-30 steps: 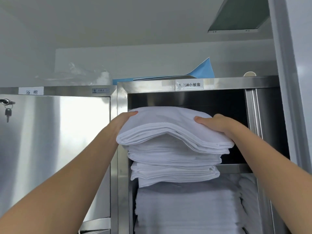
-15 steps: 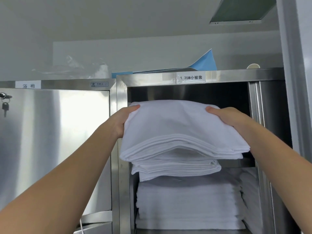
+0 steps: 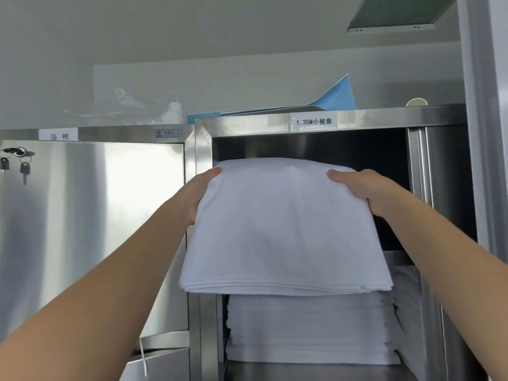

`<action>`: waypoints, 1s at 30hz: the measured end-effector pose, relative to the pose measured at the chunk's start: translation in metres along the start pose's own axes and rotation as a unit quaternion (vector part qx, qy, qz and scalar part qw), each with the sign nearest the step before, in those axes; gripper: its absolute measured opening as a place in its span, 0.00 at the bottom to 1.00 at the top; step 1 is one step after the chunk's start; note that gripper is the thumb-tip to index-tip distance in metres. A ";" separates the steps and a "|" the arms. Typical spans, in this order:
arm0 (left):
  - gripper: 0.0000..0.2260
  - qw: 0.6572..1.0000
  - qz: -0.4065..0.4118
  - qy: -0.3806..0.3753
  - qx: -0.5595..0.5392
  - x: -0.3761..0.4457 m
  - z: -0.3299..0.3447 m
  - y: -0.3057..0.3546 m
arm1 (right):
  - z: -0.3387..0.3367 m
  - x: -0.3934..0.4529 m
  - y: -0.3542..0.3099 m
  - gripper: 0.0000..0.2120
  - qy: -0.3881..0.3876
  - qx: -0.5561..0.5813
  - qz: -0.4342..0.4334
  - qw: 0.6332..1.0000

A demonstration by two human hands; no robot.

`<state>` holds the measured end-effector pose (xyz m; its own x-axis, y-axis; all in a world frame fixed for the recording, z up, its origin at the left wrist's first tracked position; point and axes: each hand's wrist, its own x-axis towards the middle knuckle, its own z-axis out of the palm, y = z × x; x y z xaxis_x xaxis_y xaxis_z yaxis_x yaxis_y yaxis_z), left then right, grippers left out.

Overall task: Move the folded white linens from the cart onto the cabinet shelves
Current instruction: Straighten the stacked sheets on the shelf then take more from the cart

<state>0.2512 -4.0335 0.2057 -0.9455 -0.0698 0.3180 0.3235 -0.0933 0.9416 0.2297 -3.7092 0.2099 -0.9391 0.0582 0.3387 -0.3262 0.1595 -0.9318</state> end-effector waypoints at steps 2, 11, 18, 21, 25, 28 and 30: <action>0.15 1.000 0.024 -0.014 -0.001 -0.012 0.004 -0.006 | -0.005 -0.005 0.006 0.25 0.010 0.001 -0.018 1.000; 0.16 0.999 -0.009 -0.036 0.019 -0.028 0.007 -0.002 | -0.020 -0.014 0.024 0.16 -0.051 0.106 0.019 0.993; 0.22 0.999 0.000 0.039 0.011 -0.021 0.018 -0.016 | -0.013 -0.015 0.030 0.32 0.019 0.059 0.040 0.997; 0.18 0.997 0.025 0.078 0.000 -0.031 0.025 -0.019 | -0.016 -0.022 0.030 0.25 0.034 0.053 0.010 0.998; 0.21 0.990 0.050 0.130 -0.020 -0.047 0.037 -0.017 | -0.024 -0.031 0.031 0.16 0.039 0.089 -0.038 0.995; 0.20 0.983 0.073 0.169 -0.023 -0.060 0.050 -0.014 | -0.029 -0.036 0.036 0.13 0.050 0.116 -0.086 0.988; 0.20 0.977 0.085 0.193 -0.015 -0.070 0.061 -0.014 | -0.035 -0.039 0.041 0.12 0.054 0.128 -0.106 0.985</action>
<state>0.3111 -3.9671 0.1771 -0.7960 -0.4551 0.3990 0.4817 -0.0773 0.8729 0.2566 -3.6699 0.1629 -0.8346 0.1574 0.5280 -0.5431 -0.0744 -0.8363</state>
